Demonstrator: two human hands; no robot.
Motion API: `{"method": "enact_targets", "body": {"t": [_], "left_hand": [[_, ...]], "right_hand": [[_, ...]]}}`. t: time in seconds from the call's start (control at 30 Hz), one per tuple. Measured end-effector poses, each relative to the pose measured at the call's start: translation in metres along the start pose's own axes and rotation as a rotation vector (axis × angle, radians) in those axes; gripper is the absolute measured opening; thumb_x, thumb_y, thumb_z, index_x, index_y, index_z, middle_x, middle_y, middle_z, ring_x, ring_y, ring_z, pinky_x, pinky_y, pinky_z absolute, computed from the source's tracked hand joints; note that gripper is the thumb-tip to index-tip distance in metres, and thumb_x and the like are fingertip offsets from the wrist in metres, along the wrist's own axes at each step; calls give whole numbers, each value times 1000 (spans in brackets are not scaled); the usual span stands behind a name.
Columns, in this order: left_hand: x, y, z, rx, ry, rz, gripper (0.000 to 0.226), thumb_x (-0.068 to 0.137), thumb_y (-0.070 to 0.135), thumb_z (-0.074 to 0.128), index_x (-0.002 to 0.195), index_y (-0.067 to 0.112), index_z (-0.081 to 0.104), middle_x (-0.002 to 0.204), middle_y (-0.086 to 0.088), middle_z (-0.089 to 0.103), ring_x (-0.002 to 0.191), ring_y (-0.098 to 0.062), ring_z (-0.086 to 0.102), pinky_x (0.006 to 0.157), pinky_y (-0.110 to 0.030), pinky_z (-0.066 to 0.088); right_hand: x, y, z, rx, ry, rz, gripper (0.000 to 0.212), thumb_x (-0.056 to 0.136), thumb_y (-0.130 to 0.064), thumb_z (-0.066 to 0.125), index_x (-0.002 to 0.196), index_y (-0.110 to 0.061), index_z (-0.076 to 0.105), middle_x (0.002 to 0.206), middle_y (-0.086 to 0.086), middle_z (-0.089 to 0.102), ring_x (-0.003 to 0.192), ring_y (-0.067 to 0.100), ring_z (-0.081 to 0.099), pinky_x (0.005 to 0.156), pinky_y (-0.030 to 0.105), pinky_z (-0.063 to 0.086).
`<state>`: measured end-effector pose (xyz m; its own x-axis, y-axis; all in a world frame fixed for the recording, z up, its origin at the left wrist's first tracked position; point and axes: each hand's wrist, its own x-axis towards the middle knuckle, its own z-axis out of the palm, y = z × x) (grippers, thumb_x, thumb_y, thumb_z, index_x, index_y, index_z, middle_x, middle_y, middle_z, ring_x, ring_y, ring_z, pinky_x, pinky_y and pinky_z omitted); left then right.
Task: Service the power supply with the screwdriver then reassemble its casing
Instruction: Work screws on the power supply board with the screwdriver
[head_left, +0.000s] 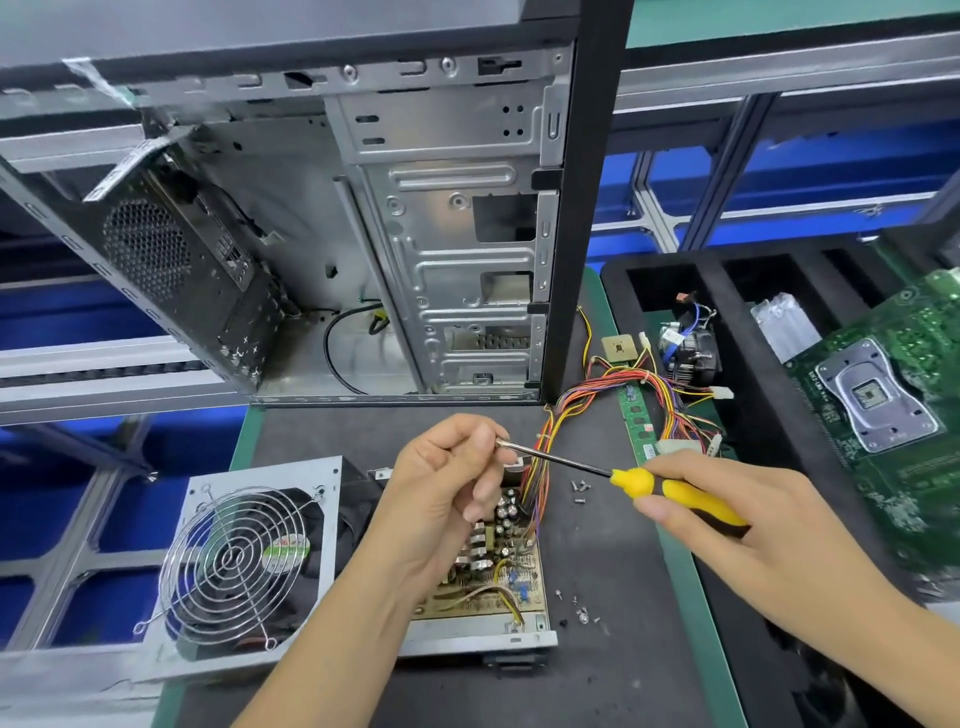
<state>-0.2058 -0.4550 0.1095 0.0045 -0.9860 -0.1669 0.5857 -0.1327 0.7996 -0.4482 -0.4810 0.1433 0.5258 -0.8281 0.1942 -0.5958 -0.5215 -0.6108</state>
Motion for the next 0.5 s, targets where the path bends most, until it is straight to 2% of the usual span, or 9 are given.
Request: {"method": "enact_targets", "body": {"t": [0.27,0.4,0.5], "left_hand": [[5,-1,1,20,-9,-1,29,65,34,87,77,13,71,69,-3,65,43,-4,43,41,-13,35],[6,1,1,247,62,80,8,73,23,78,75,17,74,68,-5,68,43,-5,44,40,-15,35],[7,2,1,359,111,170,2,76,19,74,76,17,75,69,-8,69,47,-6,49,41,-15,38]], "right_hand": [[2,2,-1,-28,-13,23,24,89,-58,43,93,-38,55,67,-9,50,54,10,39,50,21,36],[3,4,-4,-67,-45,31,27,89,-57,42,91,-35,57,62,-10,46,53,8,39,50,20,33],[4,3,0,-57,-75,41,27,90,-55,42,87,-33,57,58,-11,41,51,6,36,49,19,28]]}}
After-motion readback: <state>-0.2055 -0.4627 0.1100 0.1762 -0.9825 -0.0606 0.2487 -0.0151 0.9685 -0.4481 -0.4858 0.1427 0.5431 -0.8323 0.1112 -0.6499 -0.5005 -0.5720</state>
